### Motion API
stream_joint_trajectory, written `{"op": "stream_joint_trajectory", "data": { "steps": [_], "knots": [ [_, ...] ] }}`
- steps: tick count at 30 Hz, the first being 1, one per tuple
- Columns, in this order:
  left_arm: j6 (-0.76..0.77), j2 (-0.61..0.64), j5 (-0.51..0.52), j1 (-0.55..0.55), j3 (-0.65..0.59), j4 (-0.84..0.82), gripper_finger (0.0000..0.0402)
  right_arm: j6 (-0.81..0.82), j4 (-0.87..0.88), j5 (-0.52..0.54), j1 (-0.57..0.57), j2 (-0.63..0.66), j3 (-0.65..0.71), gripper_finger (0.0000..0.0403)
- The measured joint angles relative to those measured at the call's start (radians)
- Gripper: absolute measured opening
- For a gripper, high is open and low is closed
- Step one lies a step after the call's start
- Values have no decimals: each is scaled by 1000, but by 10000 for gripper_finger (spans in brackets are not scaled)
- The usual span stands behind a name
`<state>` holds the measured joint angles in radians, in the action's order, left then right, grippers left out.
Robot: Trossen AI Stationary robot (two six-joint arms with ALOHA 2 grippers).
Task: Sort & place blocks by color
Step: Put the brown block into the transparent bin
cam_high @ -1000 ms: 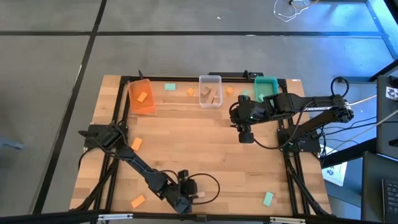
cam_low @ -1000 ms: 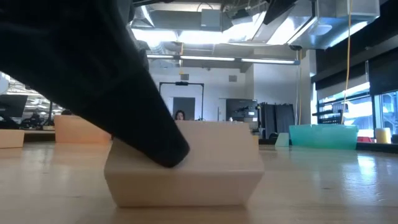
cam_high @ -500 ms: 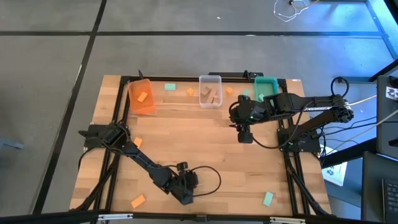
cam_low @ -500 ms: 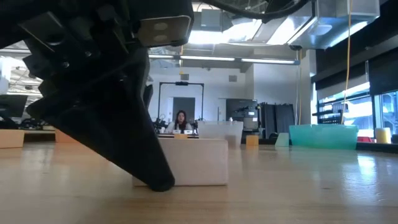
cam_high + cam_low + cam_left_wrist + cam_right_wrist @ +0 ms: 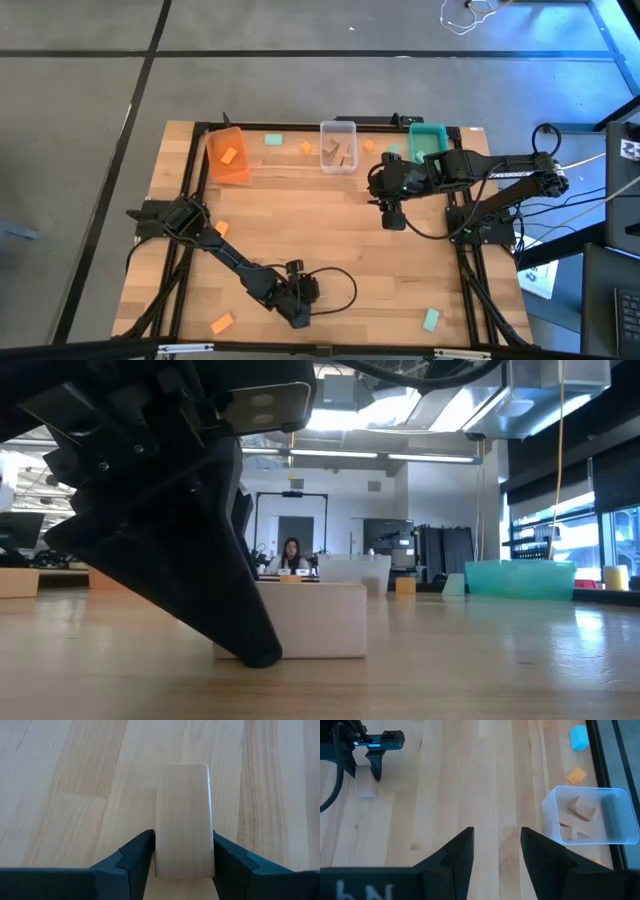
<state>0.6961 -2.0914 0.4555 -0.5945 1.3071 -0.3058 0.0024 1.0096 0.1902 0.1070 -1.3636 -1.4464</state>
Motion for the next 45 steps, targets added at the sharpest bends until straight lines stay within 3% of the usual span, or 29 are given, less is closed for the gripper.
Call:
{"op": "stream_joint_trajectory", "data": {
  "steps": [6, 12, 17, 26, 33, 37, 45],
  "knots": [
    [-24, 0, 0, 3, 0, 2, 170, -11, -11, 0, 0, 0, 0, 163],
    [-26, 0, 17, 13, -1, 4, 122, -11, -11, 0, 0, 0, 0, 163],
    [-27, -2, 67, 54, -1, 0, 122, -11, -11, 0, 0, 0, 0, 163],
    [-146, 106, 181, 207, -6, -69, 122, -34, -8, 1, 0, 0, 0, 163],
    [-320, 240, 169, 382, -3, -72, 122, -42, 7, -6, 0, 0, 0, 163],
    [-394, 302, 127, 508, -2, -58, 122, -41, 10, -6, 0, 0, 0, 163],
    [-444, 303, -115, 805, -2, 36, 122, -40, 15, -11, 1, 0, 0, 163]
  ]
}}
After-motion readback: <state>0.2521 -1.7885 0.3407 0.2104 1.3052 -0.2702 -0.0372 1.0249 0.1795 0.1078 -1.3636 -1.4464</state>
